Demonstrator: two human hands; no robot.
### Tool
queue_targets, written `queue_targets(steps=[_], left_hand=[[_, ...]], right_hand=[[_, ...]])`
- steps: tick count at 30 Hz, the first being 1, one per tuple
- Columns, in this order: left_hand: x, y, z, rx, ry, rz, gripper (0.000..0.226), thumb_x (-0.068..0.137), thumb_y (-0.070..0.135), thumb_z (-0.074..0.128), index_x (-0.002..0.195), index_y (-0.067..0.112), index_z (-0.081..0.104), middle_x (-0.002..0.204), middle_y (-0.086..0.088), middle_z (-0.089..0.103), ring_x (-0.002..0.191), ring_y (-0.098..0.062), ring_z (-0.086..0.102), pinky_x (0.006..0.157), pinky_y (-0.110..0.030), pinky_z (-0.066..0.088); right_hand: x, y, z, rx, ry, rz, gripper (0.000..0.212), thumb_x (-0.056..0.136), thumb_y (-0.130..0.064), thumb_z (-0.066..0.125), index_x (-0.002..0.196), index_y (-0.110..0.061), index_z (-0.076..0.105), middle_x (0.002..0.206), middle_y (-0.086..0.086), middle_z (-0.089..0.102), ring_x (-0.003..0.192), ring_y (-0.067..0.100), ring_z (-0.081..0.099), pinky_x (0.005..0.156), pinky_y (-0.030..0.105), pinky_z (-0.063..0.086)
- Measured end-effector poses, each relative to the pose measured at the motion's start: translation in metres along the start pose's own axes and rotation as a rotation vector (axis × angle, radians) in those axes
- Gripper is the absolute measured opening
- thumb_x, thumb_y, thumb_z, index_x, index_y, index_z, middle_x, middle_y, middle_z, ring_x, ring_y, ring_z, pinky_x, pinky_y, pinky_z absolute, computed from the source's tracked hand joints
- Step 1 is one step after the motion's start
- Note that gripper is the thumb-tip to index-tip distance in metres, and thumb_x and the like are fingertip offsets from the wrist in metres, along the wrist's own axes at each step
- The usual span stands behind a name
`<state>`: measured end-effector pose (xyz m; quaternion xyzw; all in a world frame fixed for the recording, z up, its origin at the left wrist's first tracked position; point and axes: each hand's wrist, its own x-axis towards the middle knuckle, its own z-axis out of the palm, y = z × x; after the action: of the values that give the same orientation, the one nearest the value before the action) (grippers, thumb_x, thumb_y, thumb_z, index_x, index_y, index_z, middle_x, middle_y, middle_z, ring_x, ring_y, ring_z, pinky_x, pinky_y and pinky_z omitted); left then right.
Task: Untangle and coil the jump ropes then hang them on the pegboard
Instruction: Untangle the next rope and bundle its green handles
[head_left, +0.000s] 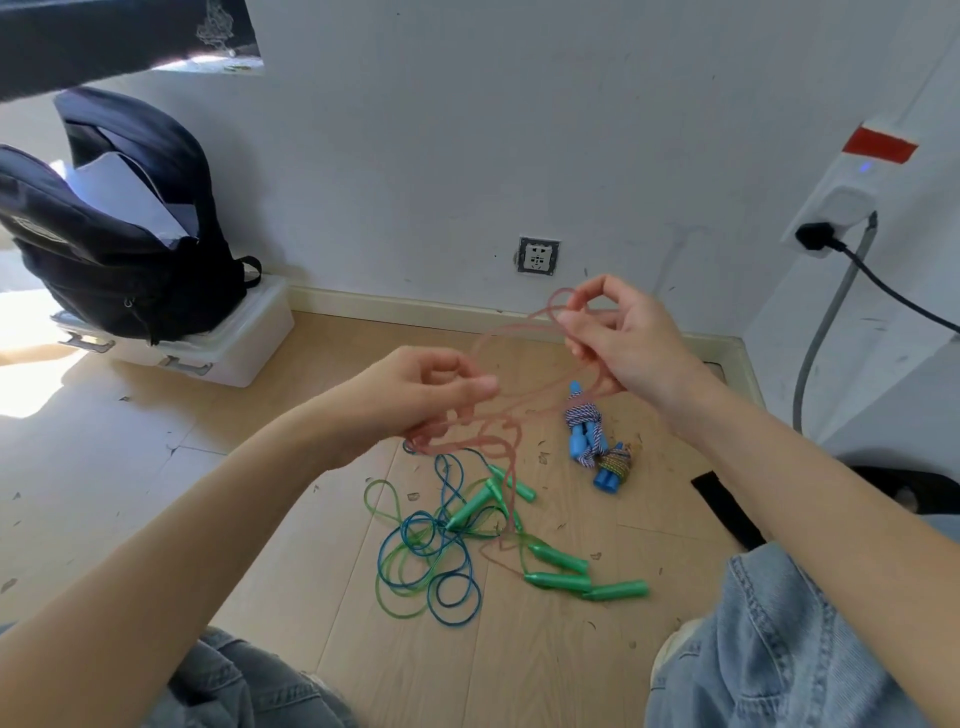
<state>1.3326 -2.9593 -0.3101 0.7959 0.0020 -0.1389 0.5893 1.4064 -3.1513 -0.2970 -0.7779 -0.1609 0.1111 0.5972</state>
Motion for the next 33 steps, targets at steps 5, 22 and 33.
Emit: queue_targets(steps=[5,22,33], left_hand=[[-0.006,0.0,-0.012,0.128,-0.254,-0.128,0.033,0.072,0.044,0.068,0.091,0.018,0.073,0.056,0.003,0.039,0.044,-0.005,0.027,0.04,-0.013,0.022],[0.001,-0.009,-0.038,-0.511,0.479,-0.097,0.019,0.093,0.008,0.043,0.076,0.014,0.046,0.052,0.004,0.036,0.034,-0.005,0.026,0.036,-0.013,0.029],[0.006,-0.011,0.001,0.168,0.082,0.07,0.003,0.088,0.012,0.06,0.085,0.013,0.059,0.059,0.007,0.051,0.048,-0.005,0.045,0.051,-0.016,0.042]], right_hand=[[0.002,0.004,-0.002,-0.191,-0.006,-0.162,0.011,0.086,-0.023,0.063,0.084,-0.016,0.055,0.069,0.018,0.061,0.052,0.011,0.044,0.058,0.026,0.04],[0.002,0.022,-0.013,-0.866,-0.44,0.05,0.04,0.07,-0.045,0.074,0.102,-0.029,0.058,0.103,-0.016,0.051,0.094,0.0,0.048,0.08,0.017,0.038],[-0.007,0.008,0.014,0.055,-0.44,0.113,0.013,0.092,-0.014,0.052,0.084,-0.008,0.061,0.047,-0.01,0.042,0.042,0.006,0.042,0.049,0.019,0.047]])
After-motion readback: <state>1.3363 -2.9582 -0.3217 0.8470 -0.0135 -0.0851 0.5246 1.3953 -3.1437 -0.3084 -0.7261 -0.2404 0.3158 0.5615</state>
